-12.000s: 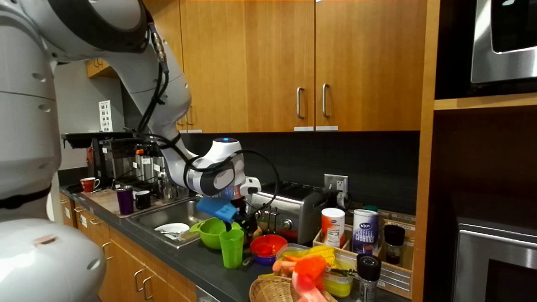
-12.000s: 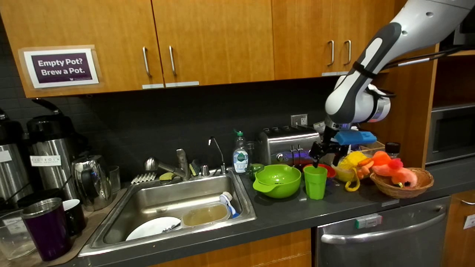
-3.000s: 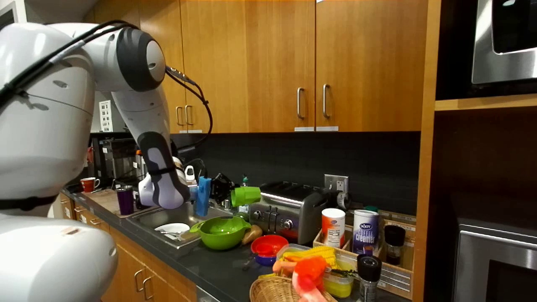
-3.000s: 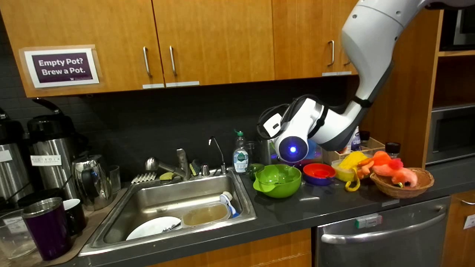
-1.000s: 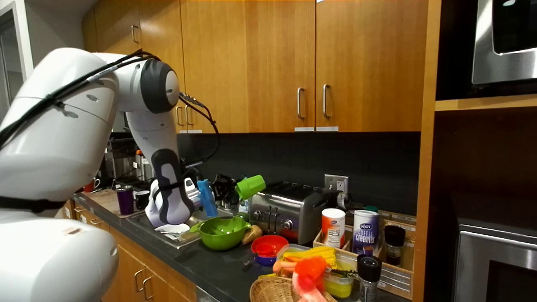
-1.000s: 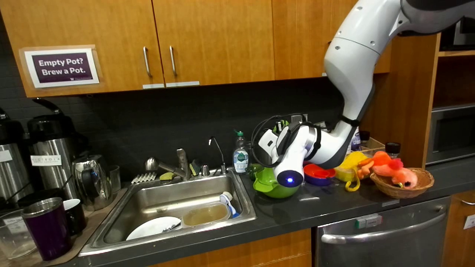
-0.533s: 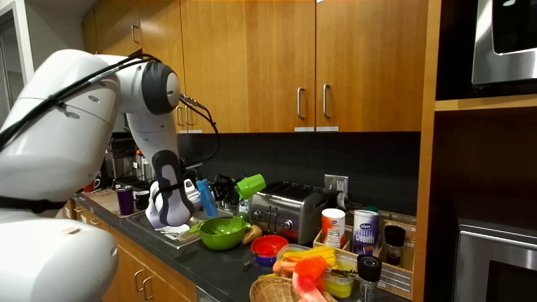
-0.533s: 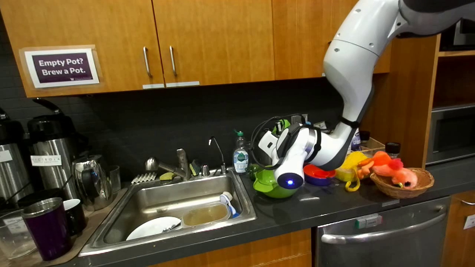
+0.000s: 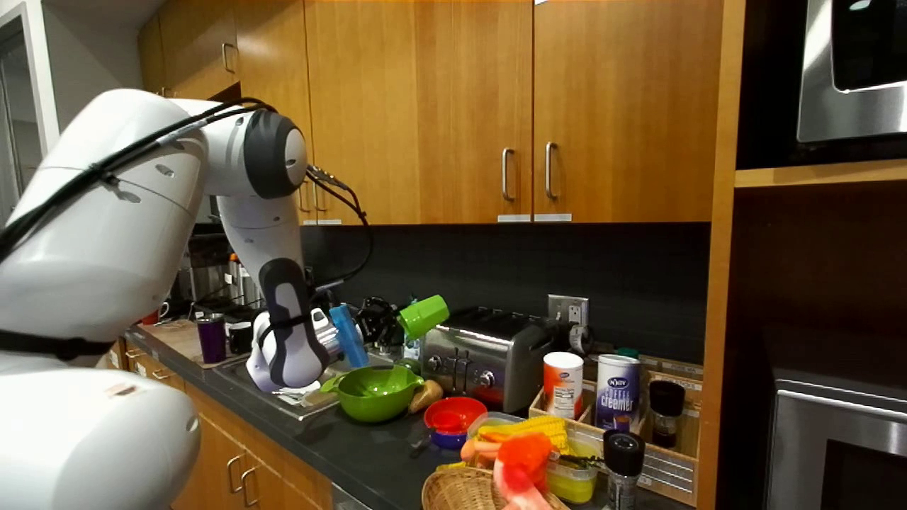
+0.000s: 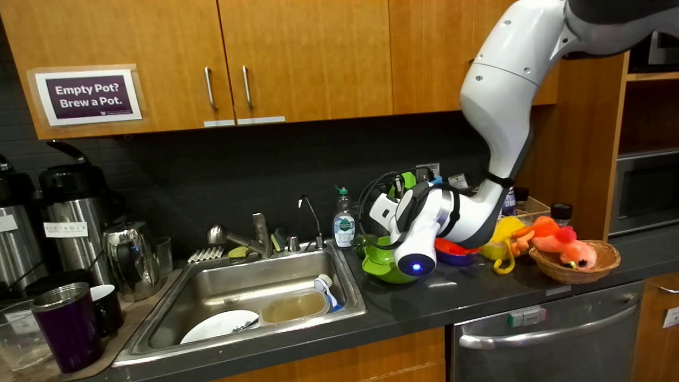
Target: Put the beans in the green cup into the green bowl
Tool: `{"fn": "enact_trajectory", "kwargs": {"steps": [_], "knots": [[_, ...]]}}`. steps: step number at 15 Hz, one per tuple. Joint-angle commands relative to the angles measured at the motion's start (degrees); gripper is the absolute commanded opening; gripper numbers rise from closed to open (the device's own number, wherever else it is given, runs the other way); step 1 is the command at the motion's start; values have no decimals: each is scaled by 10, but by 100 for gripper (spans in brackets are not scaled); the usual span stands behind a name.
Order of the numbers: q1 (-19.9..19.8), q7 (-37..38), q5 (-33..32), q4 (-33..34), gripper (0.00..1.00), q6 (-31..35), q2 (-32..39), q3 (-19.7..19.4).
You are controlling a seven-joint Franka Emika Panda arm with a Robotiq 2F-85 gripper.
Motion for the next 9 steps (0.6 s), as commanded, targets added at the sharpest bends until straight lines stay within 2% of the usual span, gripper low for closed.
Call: {"fn": "enact_trajectory", "kwargs": {"steps": [1, 9], "knots": [[5, -29, -18, 2, 1, -20, 7, -1], [12, -59, -27, 2, 1, -40, 12, 3]]}}
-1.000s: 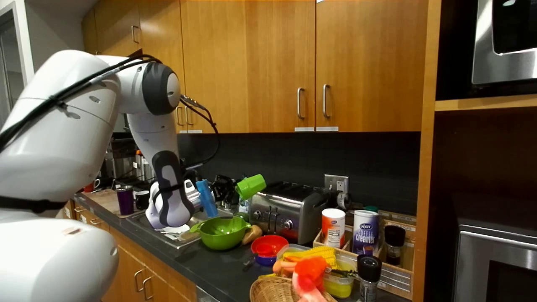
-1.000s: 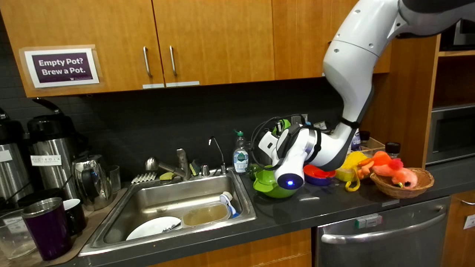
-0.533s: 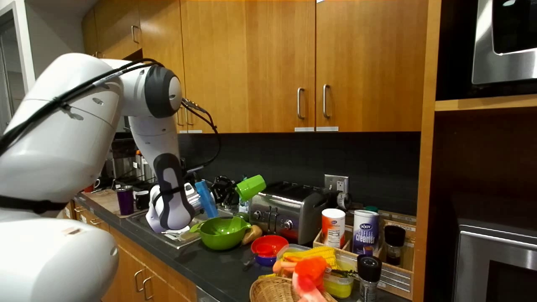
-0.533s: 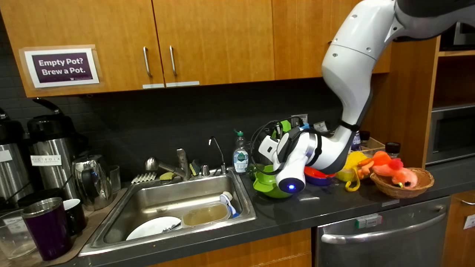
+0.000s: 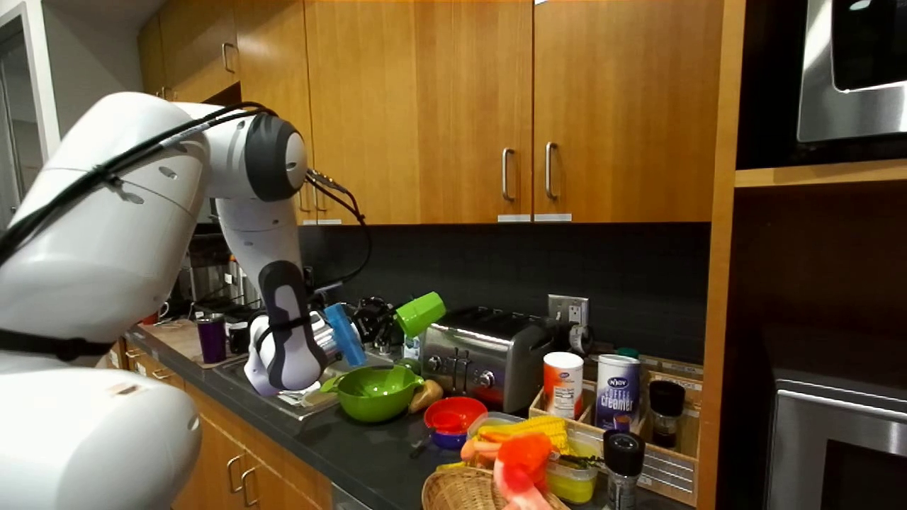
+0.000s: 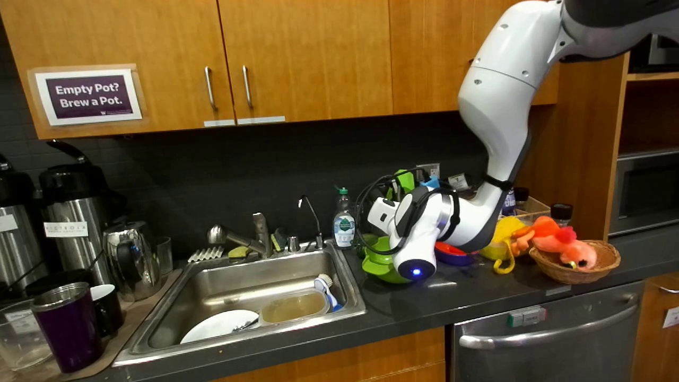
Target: Put the beans in the green cup into the green bowl
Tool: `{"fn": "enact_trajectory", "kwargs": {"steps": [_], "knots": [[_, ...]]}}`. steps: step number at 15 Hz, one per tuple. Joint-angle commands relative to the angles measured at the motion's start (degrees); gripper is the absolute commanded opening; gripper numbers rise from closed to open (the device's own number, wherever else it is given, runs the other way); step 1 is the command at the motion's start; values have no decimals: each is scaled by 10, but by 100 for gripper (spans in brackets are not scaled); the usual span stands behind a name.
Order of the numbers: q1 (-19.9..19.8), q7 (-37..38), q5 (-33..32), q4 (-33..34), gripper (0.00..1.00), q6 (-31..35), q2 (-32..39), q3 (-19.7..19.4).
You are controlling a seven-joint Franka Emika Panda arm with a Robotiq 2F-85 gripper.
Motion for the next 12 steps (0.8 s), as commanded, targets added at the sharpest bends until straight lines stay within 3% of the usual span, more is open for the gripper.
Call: {"fn": "enact_trajectory", "kwargs": {"steps": [1, 12], "knots": [[6, -21, -13, 2, 1, -20, 3, 3], [17, -41, -37, -4, 1, -51, 4, 7]]}}
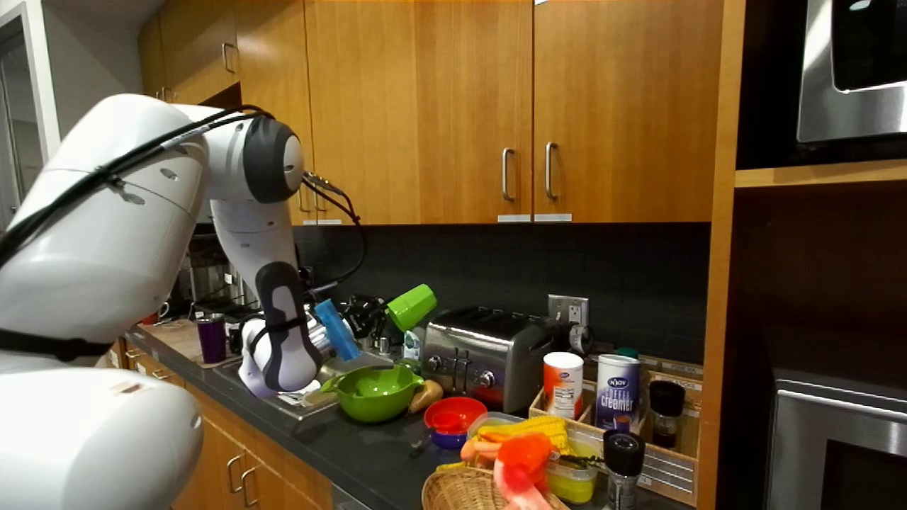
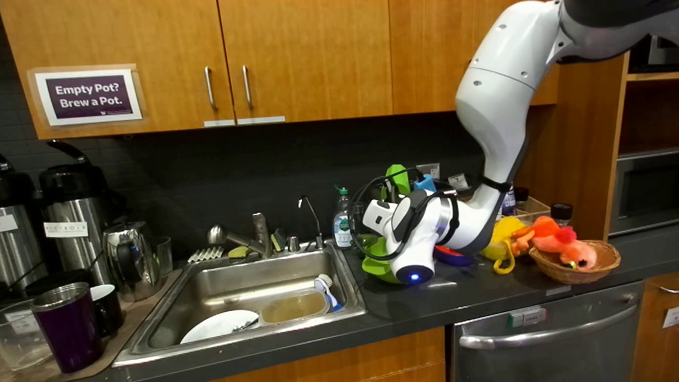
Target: Put the beans in the green cup into the green bowl
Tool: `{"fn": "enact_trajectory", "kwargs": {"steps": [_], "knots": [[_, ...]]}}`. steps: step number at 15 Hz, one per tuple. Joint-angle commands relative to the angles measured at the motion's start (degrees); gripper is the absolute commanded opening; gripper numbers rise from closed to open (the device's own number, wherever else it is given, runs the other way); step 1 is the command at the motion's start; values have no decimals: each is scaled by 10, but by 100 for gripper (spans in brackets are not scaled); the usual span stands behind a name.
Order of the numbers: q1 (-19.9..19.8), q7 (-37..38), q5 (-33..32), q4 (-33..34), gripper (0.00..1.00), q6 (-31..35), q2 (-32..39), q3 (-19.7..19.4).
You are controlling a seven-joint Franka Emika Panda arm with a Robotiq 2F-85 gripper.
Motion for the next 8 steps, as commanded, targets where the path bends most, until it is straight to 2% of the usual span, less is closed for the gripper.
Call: {"fn": "enact_trajectory", "kwargs": {"steps": [1, 8], "knots": [[4, -11, -14, -4, 1, -23, 2, 3], [3, -21, -15, 4, 1, -33, 4, 1]]}}
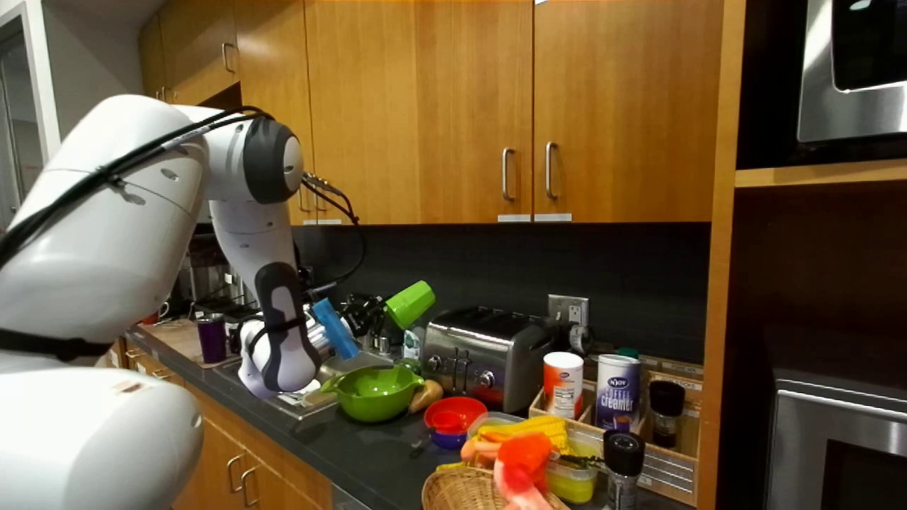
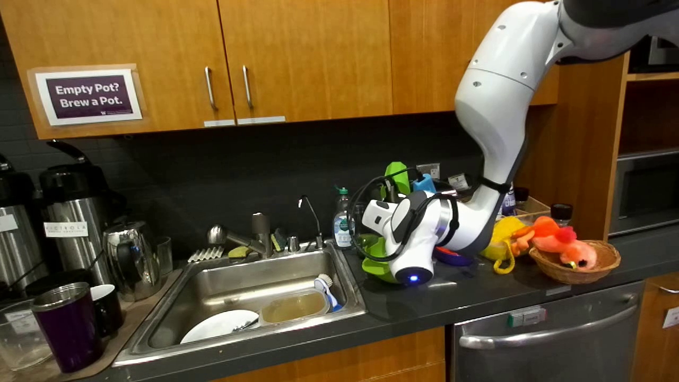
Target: Put the beans in the green cup into the green bowl
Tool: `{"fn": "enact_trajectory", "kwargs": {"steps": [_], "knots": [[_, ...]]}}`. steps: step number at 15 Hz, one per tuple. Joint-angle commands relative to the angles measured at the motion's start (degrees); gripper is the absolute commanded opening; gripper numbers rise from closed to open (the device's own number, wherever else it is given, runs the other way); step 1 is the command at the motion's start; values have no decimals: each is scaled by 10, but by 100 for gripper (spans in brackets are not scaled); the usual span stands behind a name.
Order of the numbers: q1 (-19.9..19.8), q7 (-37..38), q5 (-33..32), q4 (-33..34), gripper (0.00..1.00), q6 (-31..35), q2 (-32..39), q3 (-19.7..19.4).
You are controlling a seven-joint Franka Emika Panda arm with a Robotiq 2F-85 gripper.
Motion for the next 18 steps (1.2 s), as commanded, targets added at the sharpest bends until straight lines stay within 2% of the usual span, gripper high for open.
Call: {"fn": "enact_trajectory", "kwargs": {"steps": [1, 12, 18], "knots": [[1, -14, -10, 3, 1, -18, 0, 2], [-7, 5, 12, 1, 1, -1, -16, 20], [-19, 25, 56, 2, 1, 37, -36, 35]]}}
